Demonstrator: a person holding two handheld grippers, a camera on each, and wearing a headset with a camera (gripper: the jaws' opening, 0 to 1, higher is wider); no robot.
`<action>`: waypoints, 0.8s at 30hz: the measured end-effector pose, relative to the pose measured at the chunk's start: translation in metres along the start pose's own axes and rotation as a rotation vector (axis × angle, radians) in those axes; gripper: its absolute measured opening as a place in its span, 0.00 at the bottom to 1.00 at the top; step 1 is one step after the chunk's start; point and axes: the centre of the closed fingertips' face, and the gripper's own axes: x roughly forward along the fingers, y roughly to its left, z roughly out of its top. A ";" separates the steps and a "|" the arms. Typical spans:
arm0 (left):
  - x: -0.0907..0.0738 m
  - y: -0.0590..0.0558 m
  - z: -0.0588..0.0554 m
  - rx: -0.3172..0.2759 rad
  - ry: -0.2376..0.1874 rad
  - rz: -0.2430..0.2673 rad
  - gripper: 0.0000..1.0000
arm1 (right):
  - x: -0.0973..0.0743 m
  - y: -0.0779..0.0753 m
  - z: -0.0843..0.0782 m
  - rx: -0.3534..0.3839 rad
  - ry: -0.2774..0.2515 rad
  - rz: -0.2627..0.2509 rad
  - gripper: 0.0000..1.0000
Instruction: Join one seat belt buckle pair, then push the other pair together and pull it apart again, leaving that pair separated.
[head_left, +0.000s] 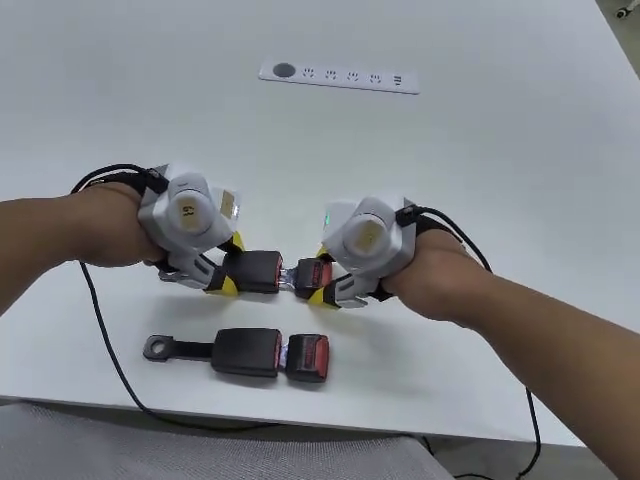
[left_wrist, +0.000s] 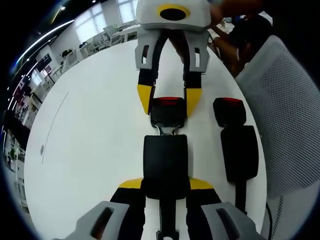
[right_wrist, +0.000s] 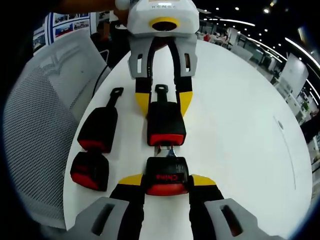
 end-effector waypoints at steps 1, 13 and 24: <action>0.000 0.000 -0.001 0.000 -0.002 0.000 0.30 | 0.001 0.000 0.002 0.002 -0.004 -0.001 0.30; 0.001 0.002 -0.003 -0.008 -0.021 0.002 0.30 | 0.009 0.000 0.010 0.022 0.002 -0.004 0.30; 0.000 0.001 -0.003 -0.029 -0.043 0.017 0.30 | 0.009 0.002 0.010 0.011 0.025 0.002 0.30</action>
